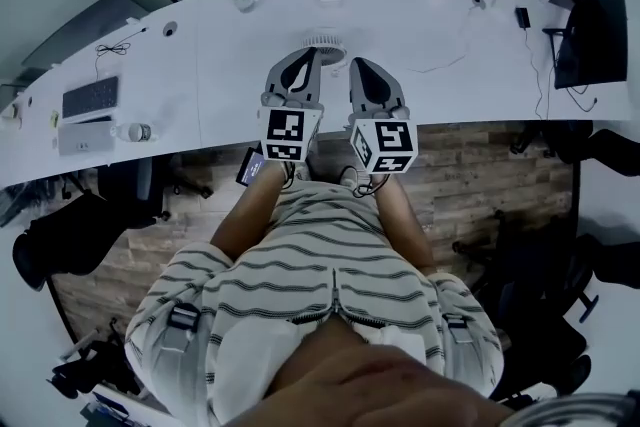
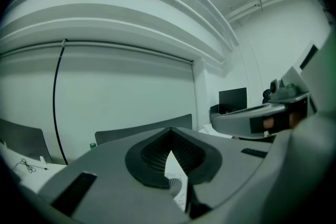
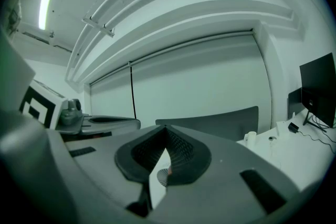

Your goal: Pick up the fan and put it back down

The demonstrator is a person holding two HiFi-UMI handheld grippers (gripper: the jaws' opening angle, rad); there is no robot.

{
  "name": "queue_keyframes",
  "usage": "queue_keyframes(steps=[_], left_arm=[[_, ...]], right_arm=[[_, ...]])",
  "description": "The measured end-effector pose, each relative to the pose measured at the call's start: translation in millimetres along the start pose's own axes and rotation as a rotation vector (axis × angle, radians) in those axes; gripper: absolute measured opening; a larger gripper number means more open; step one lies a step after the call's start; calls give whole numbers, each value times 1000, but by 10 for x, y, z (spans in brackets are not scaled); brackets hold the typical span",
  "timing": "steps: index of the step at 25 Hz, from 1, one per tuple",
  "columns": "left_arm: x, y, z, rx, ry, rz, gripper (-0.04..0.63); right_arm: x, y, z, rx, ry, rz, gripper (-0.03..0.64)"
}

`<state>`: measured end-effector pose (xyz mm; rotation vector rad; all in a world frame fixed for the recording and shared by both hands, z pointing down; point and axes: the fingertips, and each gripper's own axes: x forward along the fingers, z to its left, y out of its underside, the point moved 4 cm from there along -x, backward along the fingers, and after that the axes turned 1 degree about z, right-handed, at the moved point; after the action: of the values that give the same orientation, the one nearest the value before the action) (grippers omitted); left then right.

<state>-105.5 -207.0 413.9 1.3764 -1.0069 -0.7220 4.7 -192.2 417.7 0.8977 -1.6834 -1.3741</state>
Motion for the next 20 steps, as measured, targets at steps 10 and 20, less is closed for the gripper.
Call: queue_keyframes(steps=[10, 20], left_arm=[[318, 387, 220, 226, 233, 128, 8], [615, 838, 298, 348, 414, 288, 108]], right_arm=[[168, 146, 84, 12, 19, 38, 6], [199, 146, 103, 31, 15, 33, 6]])
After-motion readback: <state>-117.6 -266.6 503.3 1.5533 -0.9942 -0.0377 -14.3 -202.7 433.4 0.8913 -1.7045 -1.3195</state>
